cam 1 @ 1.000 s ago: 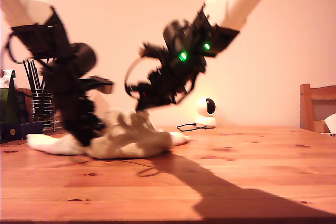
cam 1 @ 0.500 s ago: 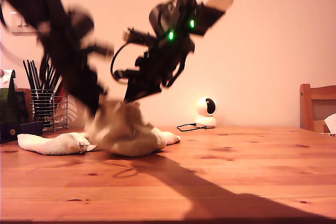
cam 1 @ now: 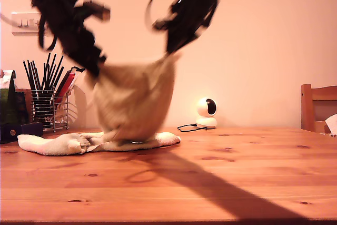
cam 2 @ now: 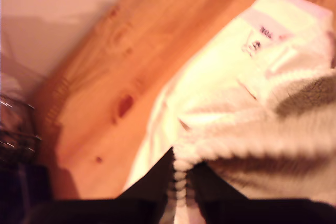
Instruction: Fold the tea towel in front of you. After folding it, place it to the right side.
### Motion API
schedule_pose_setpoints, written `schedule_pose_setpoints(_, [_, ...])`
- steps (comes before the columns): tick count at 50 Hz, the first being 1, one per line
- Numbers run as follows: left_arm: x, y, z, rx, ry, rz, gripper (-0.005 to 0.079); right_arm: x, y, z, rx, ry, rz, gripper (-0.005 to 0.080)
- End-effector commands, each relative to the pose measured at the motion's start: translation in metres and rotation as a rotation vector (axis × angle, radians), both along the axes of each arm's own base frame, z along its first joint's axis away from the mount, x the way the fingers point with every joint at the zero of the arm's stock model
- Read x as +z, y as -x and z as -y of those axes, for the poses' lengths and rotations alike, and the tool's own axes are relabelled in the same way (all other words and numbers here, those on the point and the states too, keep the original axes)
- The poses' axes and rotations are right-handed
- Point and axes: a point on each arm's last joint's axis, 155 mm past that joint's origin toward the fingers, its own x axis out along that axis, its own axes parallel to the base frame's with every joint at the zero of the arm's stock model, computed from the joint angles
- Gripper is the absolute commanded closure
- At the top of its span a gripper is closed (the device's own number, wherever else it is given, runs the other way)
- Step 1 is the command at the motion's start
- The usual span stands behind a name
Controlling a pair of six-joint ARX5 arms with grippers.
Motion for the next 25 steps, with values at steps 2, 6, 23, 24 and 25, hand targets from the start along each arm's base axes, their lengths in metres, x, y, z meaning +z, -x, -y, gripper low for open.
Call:
schedule_pose_setpoints(2, [0.024,-0.007,0.006,-0.006,0.011,0.054,0.0764,0.022,-0.002,0.007,-0.019,-0.013,0.044,0.0764])
schedule_pose_setpoints(6, [0.033,-0.008,0.004,0.000,0.008,0.059,0.0764,0.024,0.001,0.011,-0.026,-0.005,0.040,0.0764])
schedule_pose_setpoints(23, [0.067,-0.007,0.009,-0.007,0.015,0.121,0.0764,0.045,-0.010,0.019,-0.065,0.016,0.123,0.0764])
schedule_pose_setpoints(24, [0.070,-0.008,0.009,-0.007,0.016,0.125,0.0764,0.047,-0.010,0.020,-0.067,0.017,0.129,0.0764])
schedule_pose_setpoints(25, [0.072,-0.008,0.009,-0.008,0.014,0.130,0.0764,0.050,-0.013,0.025,-0.079,0.017,0.135,0.0764])
